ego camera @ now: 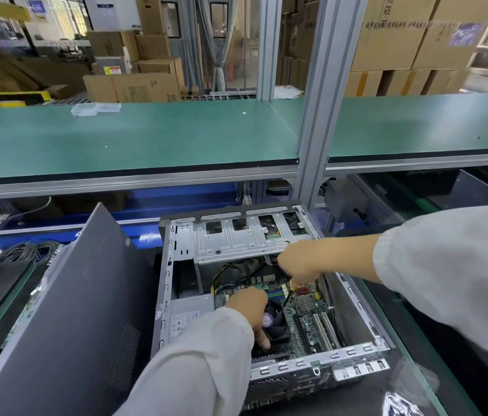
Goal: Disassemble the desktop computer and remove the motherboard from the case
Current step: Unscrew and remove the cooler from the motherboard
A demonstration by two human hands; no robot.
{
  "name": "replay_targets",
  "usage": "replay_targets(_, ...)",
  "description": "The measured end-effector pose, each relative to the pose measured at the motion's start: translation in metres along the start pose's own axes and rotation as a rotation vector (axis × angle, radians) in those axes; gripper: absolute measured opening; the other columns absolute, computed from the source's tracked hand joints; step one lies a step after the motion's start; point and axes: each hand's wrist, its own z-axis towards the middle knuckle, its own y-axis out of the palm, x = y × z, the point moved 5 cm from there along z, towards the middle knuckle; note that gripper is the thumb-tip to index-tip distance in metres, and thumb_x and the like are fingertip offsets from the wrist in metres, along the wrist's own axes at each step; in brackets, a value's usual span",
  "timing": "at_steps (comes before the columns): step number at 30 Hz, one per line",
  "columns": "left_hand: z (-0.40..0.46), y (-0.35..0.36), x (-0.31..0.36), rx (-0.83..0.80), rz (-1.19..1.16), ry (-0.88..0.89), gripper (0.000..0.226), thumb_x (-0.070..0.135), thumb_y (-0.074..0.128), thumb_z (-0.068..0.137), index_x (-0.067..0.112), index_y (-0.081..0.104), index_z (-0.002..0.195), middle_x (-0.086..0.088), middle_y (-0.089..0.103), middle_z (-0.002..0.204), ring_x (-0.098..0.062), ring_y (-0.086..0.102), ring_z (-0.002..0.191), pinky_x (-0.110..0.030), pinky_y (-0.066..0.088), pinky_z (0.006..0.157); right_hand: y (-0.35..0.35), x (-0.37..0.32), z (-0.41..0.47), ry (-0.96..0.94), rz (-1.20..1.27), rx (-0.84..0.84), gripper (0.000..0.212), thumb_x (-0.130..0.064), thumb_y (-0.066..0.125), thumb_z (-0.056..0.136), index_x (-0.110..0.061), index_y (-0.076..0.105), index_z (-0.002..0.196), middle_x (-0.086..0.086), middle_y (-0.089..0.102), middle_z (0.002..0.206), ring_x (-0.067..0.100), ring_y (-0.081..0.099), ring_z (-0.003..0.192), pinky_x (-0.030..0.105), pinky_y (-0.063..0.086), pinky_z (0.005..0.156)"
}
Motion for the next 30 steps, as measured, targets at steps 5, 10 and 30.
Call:
replay_targets(5,-0.002,-0.001,0.002,-0.015,0.024,0.004,0.051,0.032,0.087,0.065,0.006,0.054,0.094,-0.008,0.055,0.089,-0.021,0.051,0.078,-0.033,0.045,0.068,-0.006,-0.029,-0.013,-0.284,-0.556,0.373,0.009,-0.005,0.054,0.088,-0.005,0.061,0.093,0.011,0.064,0.089,0.03,0.063,0.083,0.032,0.04,0.056)
replay_targets(10,-0.004,-0.001,0.0,0.004,0.02,0.024,0.063,0.036,0.084,0.069,0.0,0.057,0.113,-0.013,0.062,0.109,-0.024,0.056,0.089,-0.036,0.05,0.086,0.002,0.014,0.008,0.233,0.675,-0.23,0.04,-0.036,0.044,0.1,-0.004,0.052,0.078,0.0,0.043,0.062,0.008,0.033,0.035,0.017,0.026,0.037)
replay_targets(30,0.002,0.005,-0.008,0.059,-0.001,0.07,0.067,0.042,0.085,0.064,0.004,0.054,0.111,-0.011,0.06,0.113,-0.027,0.058,0.101,-0.035,0.049,0.084,0.011,0.005,-0.003,0.02,0.078,-0.003,0.02,-0.022,0.05,0.097,-0.008,0.056,0.085,0.004,0.059,0.075,0.017,0.054,0.059,0.023,0.032,0.044)
